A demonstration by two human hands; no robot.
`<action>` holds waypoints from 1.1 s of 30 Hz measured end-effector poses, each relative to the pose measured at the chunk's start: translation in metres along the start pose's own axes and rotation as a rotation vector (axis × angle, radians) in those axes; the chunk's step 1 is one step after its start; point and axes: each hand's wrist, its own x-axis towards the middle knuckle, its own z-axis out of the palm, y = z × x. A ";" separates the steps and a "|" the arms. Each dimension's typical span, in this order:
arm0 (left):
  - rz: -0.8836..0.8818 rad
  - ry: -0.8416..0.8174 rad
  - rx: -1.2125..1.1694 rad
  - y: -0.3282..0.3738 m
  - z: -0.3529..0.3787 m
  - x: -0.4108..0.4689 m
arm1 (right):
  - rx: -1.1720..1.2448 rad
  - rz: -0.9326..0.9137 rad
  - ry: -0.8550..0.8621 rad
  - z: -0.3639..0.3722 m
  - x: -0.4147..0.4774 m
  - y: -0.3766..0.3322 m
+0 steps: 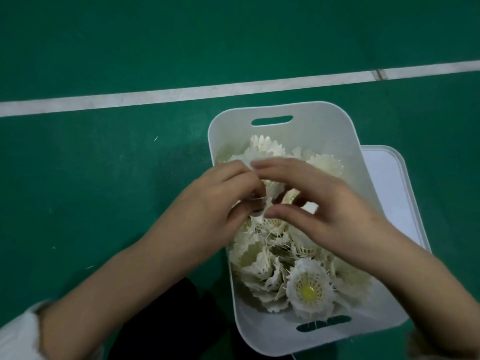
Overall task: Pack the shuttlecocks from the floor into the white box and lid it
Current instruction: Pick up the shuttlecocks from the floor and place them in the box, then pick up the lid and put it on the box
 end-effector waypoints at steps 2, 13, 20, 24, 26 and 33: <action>0.003 -0.014 -0.011 0.001 0.003 -0.001 | -0.026 0.038 0.029 0.006 0.004 0.005; -0.307 -0.030 0.274 -0.029 -0.017 -0.010 | -0.364 0.344 0.240 -0.015 0.023 0.043; -0.473 -0.210 0.379 -0.029 -0.002 -0.016 | -0.380 0.405 0.090 0.017 0.032 0.073; -0.520 -0.265 0.291 -0.025 0.013 -0.014 | -0.404 0.398 0.090 0.020 0.038 0.072; -0.524 -0.199 0.280 -0.024 0.021 -0.012 | -0.412 0.388 0.091 0.021 0.037 0.072; -0.497 -0.099 0.419 -0.028 0.019 0.006 | -0.350 0.358 0.080 0.013 0.018 0.070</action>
